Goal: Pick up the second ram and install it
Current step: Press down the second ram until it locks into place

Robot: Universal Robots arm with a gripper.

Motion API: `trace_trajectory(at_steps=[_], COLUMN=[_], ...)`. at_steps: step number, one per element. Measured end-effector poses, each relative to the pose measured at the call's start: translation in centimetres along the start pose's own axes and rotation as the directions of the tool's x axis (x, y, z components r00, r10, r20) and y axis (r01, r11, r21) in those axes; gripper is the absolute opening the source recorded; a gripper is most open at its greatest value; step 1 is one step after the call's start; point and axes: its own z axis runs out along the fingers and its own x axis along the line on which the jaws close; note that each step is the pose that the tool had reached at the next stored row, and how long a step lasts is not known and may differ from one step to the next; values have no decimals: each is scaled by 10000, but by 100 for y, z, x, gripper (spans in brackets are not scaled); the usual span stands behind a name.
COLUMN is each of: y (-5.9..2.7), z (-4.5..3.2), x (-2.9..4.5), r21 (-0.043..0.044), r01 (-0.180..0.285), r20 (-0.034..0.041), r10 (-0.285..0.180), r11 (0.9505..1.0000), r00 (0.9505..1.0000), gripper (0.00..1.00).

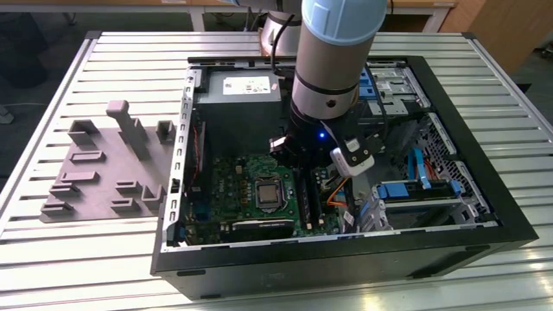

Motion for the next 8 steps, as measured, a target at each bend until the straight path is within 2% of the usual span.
trace_trajectory(at_steps=[4,8], y=[-4,-4], z=[-1,-1], x=[-1,-10], r21=[2,4], r01=[0,2], r20=[-7,-79], r10=[0,-2], r11=[10000,10000], r00=[10000,10000], gripper=[14,14])
